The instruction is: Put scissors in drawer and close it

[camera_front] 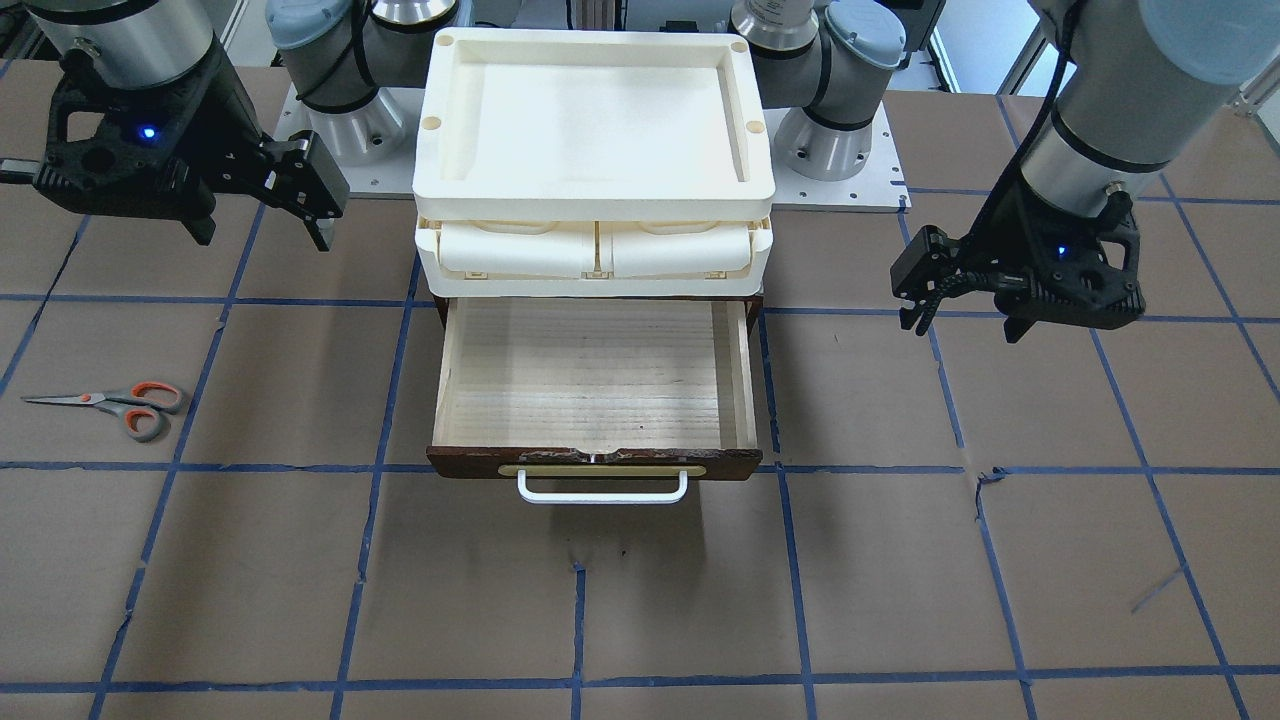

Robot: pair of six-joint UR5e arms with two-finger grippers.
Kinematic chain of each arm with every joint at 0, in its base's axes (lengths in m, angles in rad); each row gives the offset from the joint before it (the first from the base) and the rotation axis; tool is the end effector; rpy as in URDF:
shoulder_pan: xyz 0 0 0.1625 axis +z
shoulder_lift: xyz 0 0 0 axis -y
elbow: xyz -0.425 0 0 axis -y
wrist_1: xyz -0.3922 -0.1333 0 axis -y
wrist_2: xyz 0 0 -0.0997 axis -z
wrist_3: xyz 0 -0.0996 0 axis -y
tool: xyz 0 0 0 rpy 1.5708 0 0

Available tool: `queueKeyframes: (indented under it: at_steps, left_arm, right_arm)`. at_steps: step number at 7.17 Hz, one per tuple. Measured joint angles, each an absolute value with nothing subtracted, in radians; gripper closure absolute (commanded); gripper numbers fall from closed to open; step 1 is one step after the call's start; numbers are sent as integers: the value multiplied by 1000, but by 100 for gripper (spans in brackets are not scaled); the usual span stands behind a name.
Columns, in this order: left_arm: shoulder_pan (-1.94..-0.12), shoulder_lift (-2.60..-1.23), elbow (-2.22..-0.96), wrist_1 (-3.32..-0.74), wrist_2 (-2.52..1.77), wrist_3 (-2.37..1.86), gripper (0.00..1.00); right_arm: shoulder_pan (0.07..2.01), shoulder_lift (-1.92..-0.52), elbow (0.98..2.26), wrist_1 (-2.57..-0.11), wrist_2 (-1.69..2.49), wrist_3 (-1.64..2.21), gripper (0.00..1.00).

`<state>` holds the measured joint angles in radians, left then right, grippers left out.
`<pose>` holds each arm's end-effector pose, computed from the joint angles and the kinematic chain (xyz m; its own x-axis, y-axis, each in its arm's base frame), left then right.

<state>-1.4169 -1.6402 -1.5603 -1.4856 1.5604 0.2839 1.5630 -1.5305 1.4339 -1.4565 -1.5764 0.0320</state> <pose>-0.0525 -0.5377 0.4664 -0.9915 0.1298 0.0026 0.1297 0.9912 -0.0281 0.1288 -0.5064 0.5236 -0.9992 0.0397 0.0062 0.0398 0.9991 0.0175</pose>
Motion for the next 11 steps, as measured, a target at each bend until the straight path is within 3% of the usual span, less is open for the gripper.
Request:
queueKeyframes:
  at_steps: [11]
  left_arm:
    - [-1426,-1638,-1562,-1497,1575,289,0]
  right_arm:
    - [1545,-1534,1466,-1454,-1610,-95,0]
